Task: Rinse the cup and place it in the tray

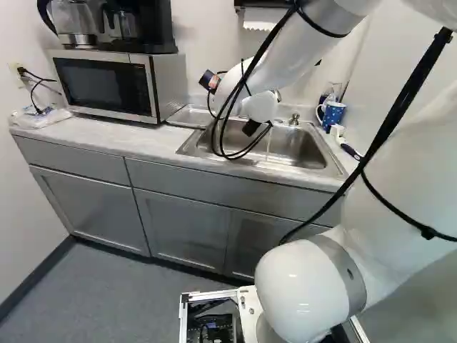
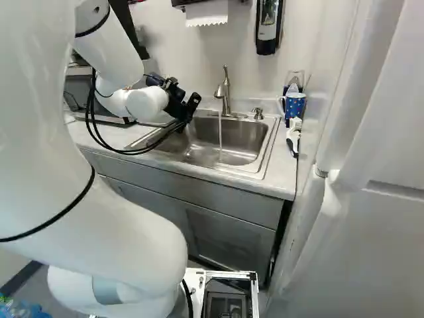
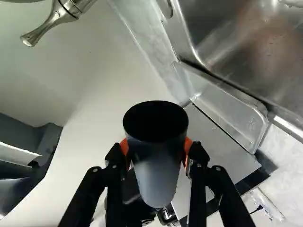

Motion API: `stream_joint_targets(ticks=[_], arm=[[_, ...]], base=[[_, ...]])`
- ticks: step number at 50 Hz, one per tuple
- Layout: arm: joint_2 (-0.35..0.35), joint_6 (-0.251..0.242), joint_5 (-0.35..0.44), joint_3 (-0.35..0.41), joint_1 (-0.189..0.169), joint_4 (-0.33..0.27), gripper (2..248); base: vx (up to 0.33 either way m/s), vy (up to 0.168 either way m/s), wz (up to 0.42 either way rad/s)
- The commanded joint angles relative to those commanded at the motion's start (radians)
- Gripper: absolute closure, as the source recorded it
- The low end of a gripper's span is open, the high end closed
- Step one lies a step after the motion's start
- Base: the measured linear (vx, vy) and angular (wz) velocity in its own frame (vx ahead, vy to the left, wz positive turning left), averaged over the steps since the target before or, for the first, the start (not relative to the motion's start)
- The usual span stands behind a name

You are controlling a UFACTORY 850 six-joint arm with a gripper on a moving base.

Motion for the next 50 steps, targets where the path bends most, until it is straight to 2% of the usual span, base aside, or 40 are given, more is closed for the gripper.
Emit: stream_joint_targets(ticks=[9,14,50], arm=[[0.000,-0.001,0.000,0.000,0.000,0.000,126],[0.000,-0.030,0.000,0.000,0.000,0.000,126],[0.000,-0.396,0.000,0.000,0.000,0.000,126]], base=[[0.000,0.000,0.000],[0.000,0.000,0.000],[0.000,0.000,0.000]])
